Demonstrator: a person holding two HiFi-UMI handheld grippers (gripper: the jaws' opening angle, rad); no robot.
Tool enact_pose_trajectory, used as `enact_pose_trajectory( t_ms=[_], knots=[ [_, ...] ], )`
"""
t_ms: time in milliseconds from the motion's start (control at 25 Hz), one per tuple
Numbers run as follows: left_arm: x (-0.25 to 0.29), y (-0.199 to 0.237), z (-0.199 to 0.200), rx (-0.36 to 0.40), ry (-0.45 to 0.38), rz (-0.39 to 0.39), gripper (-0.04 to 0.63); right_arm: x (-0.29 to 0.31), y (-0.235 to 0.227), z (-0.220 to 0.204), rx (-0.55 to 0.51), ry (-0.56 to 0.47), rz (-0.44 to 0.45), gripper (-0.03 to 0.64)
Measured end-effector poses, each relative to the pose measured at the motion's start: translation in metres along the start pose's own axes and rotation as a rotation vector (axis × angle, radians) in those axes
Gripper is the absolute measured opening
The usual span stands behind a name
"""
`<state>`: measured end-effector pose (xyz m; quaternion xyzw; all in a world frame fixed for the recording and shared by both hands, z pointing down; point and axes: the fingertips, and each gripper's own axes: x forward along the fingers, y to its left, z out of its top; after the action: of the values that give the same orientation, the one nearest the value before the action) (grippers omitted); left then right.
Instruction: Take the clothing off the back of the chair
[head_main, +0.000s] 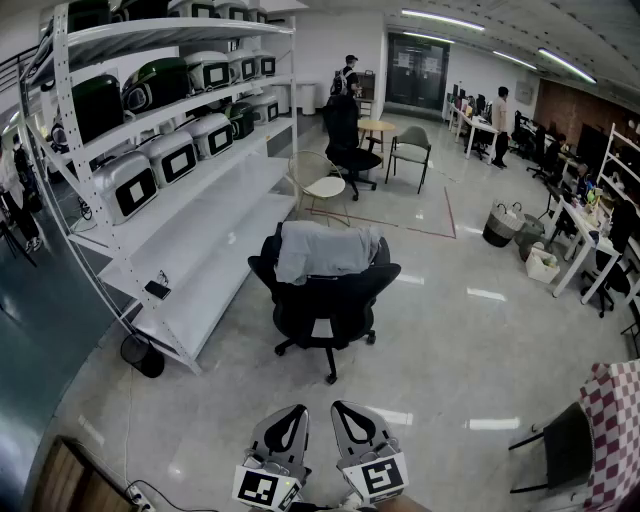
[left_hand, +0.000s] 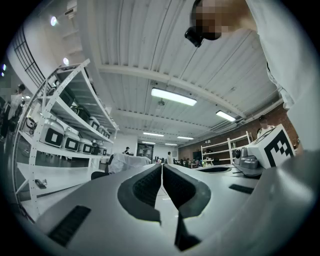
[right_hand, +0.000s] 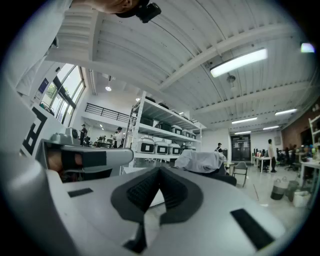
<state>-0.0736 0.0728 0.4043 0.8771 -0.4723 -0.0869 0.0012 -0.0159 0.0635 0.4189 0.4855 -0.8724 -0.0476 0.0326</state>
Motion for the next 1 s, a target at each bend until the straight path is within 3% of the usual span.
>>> enact_pose_trajectory(
  t_ms=[1000],
  knots=[
    [0.006, -0.0028, -0.0084, -0.02, 0.005, 0.031, 0.018, -0.0056, -0.0063, -0.0088, 0.015, 0.003, 0.02, 0.017]
  ],
)
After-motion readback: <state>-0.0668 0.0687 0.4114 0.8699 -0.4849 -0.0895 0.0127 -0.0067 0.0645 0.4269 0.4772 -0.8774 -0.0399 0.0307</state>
